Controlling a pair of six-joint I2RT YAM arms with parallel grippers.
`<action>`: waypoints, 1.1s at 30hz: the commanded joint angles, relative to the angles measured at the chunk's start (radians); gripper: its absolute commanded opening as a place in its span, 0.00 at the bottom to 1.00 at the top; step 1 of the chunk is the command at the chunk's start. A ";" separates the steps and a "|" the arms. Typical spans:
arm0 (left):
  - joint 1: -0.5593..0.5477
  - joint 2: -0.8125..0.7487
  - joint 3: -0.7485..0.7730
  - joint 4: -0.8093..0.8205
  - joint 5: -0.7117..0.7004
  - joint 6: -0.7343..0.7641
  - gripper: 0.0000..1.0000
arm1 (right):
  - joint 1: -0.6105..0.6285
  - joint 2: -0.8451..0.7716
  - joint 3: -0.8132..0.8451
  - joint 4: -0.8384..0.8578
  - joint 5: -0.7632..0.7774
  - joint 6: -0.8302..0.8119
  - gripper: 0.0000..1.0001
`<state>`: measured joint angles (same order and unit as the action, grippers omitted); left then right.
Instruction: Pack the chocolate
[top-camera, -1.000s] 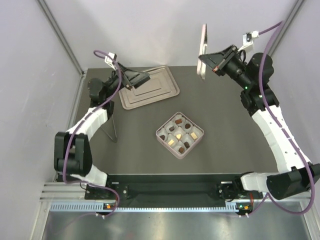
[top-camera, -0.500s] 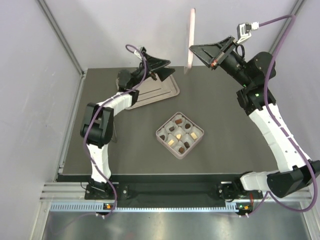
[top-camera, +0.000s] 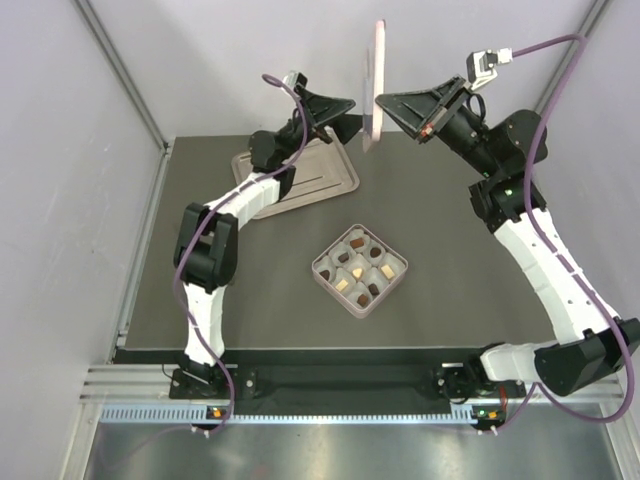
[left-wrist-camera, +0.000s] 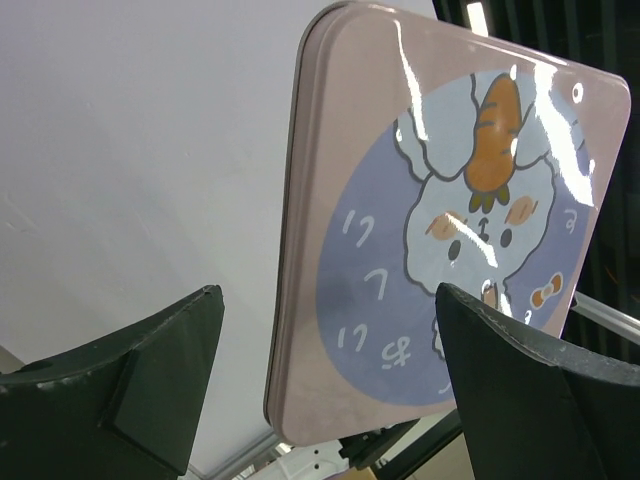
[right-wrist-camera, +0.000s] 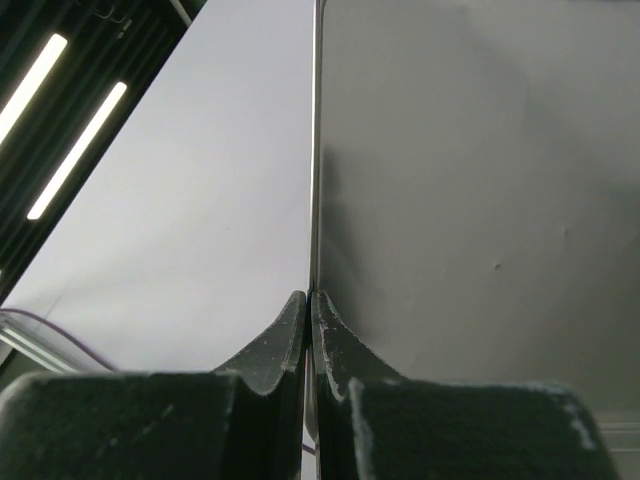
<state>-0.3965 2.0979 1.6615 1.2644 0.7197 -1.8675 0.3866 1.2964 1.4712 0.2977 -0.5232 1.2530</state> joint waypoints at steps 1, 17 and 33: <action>-0.007 0.014 0.027 0.432 -0.029 -0.024 0.92 | 0.015 -0.022 -0.012 0.115 -0.014 0.040 0.00; -0.028 0.017 0.015 0.432 -0.042 -0.068 0.79 | -0.127 -0.026 -0.207 0.150 -0.057 0.074 0.00; 0.024 0.033 -0.189 0.431 0.046 -0.095 0.06 | -0.284 -0.052 -0.368 -0.247 -0.109 -0.316 0.36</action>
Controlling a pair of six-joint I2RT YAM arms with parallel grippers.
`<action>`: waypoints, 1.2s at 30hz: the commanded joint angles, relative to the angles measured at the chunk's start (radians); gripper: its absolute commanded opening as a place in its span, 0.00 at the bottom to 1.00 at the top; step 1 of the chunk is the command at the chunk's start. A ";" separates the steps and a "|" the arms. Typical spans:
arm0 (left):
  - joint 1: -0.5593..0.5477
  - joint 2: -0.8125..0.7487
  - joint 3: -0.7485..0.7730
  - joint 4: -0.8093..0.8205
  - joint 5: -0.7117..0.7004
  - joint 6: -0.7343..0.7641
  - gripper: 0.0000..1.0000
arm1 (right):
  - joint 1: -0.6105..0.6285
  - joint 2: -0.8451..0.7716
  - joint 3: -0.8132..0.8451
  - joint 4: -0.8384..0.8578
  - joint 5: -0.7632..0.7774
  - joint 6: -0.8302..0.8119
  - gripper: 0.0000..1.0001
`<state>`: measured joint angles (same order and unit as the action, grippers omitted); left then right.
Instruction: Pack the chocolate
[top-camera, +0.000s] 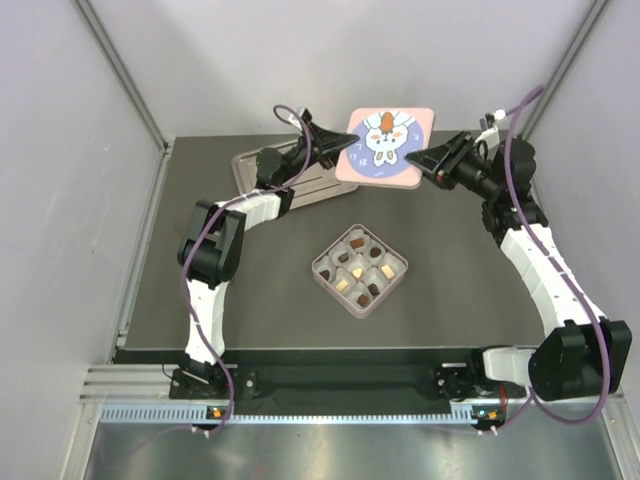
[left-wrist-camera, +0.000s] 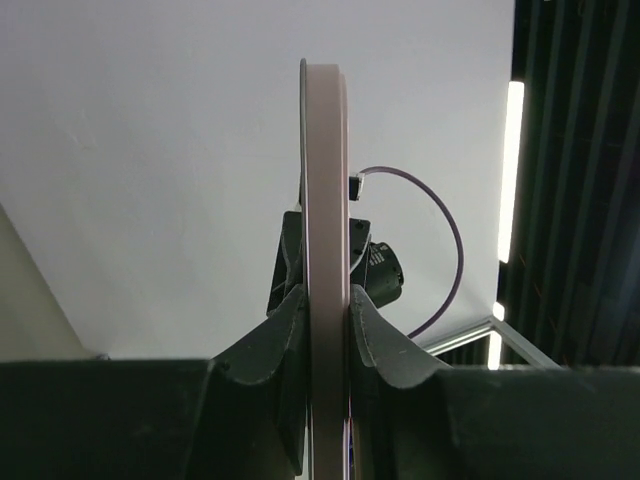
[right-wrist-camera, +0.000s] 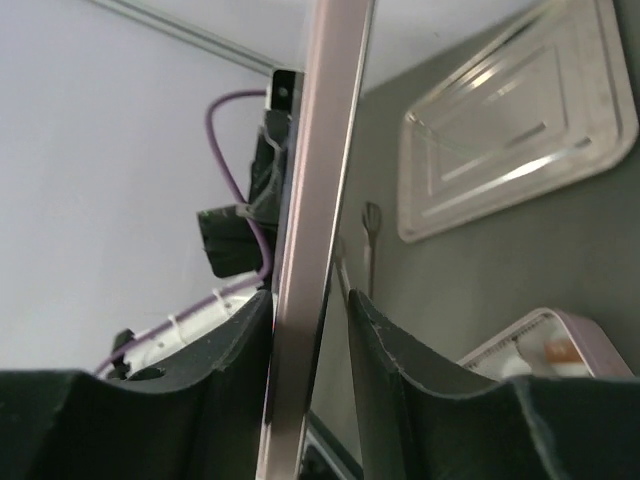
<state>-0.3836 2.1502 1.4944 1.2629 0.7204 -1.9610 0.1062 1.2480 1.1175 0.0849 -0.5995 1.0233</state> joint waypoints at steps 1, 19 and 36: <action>0.012 -0.023 -0.048 0.428 0.057 0.001 0.02 | -0.005 -0.008 -0.039 -0.042 -0.033 -0.095 0.37; 0.055 -0.177 -0.401 0.432 0.385 0.036 0.00 | -0.017 -0.131 -0.303 -0.252 0.081 -0.354 0.73; 0.026 -0.222 -0.500 0.434 0.510 0.057 0.00 | -0.020 -0.111 -0.315 -0.240 -0.005 -0.355 0.89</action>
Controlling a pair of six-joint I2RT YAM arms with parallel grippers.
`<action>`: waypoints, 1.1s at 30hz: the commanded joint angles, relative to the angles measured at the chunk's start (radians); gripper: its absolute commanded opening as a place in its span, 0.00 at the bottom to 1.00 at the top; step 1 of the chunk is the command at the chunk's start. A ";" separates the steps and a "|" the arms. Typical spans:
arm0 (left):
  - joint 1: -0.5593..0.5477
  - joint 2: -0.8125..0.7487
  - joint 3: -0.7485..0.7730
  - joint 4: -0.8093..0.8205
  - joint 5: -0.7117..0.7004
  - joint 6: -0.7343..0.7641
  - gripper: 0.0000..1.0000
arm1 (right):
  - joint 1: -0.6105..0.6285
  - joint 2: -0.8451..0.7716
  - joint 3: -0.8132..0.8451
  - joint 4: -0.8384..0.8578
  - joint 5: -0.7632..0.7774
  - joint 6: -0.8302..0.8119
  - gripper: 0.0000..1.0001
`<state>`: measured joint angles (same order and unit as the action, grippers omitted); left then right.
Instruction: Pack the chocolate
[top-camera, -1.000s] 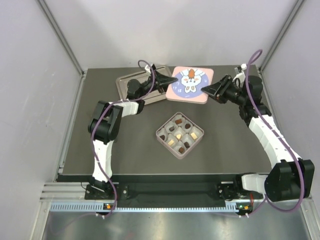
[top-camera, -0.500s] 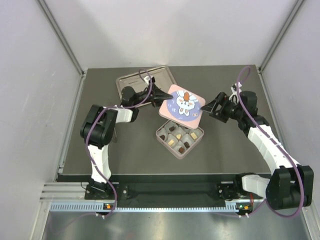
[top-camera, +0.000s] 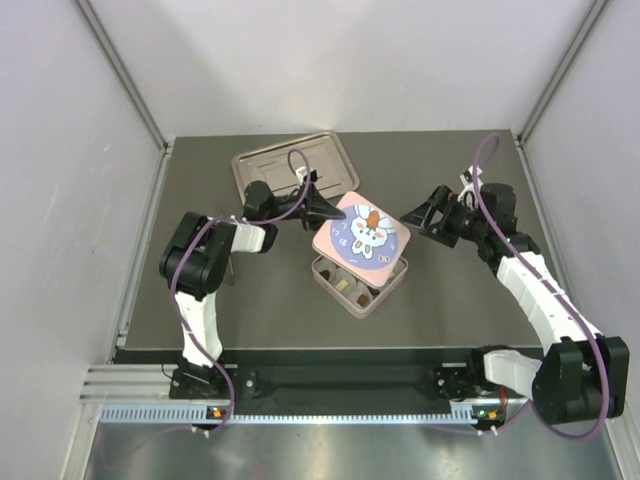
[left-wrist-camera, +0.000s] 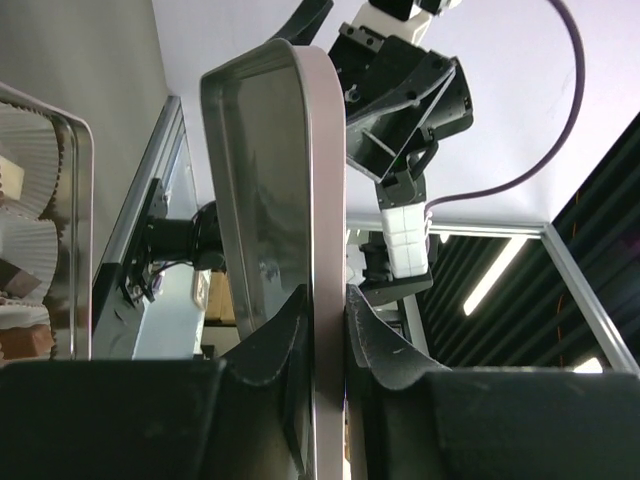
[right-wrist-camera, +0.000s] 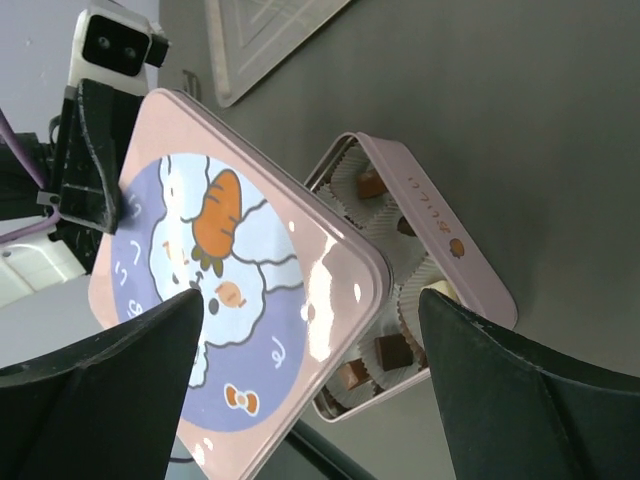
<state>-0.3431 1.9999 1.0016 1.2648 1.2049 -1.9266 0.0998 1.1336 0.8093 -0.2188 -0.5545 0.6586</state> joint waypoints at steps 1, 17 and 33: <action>-0.016 -0.078 -0.009 0.430 0.025 0.023 0.00 | -0.014 0.009 -0.012 0.071 -0.053 0.012 0.88; -0.042 -0.056 -0.061 0.430 0.019 0.058 0.00 | -0.014 -0.021 -0.171 0.259 -0.143 0.113 0.68; -0.028 0.100 -0.004 0.322 0.051 0.116 0.08 | -0.014 -0.075 -0.326 0.361 -0.128 0.101 0.38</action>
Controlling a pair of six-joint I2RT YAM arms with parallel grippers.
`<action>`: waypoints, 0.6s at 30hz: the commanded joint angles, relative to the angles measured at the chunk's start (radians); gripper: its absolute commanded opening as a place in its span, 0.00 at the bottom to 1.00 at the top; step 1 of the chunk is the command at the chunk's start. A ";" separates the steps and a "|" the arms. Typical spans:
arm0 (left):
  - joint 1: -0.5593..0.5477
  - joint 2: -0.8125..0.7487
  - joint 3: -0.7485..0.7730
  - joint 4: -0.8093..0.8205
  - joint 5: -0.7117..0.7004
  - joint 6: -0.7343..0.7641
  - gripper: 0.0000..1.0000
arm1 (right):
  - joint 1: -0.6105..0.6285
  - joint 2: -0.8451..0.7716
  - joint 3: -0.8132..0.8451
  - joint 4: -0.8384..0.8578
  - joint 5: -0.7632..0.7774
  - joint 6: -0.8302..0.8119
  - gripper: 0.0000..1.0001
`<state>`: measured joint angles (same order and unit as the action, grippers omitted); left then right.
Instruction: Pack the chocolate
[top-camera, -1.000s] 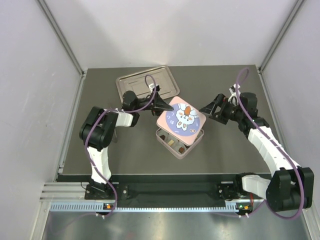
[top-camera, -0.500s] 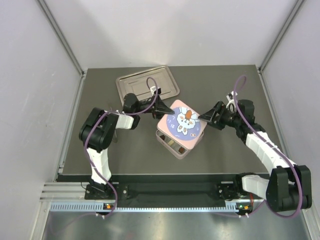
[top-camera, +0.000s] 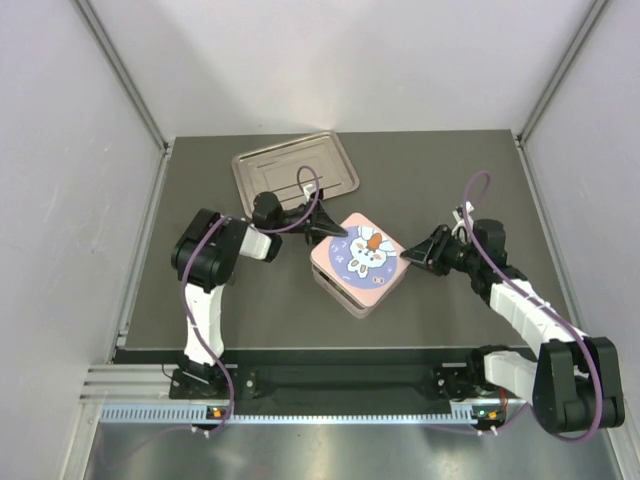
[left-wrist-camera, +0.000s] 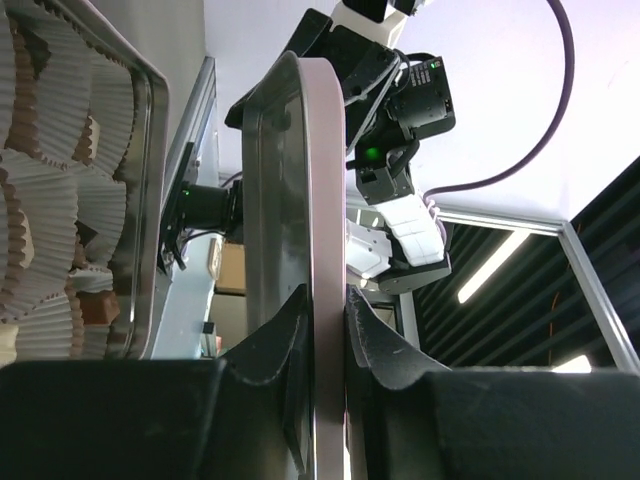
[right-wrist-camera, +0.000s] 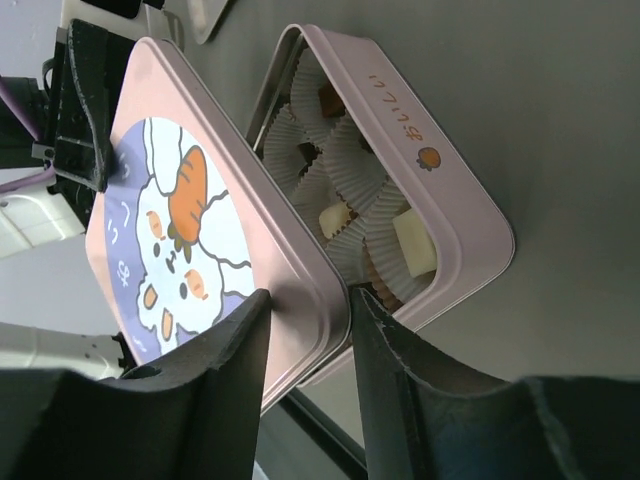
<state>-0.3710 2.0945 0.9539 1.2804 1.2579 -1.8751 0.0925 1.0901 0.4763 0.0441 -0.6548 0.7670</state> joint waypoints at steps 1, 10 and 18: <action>0.000 0.004 0.045 0.286 -0.002 0.095 0.09 | -0.007 -0.029 0.007 0.099 -0.026 -0.012 0.36; 0.000 -0.077 0.062 -0.253 -0.008 0.500 0.12 | -0.008 0.005 0.005 0.142 -0.026 -0.006 0.32; -0.002 -0.160 0.270 -1.277 -0.178 1.241 0.22 | -0.008 0.034 -0.001 0.142 -0.020 -0.024 0.30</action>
<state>-0.3656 1.9881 1.1534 0.4179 1.1999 -1.0058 0.0887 1.1202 0.4709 0.0933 -0.6384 0.7601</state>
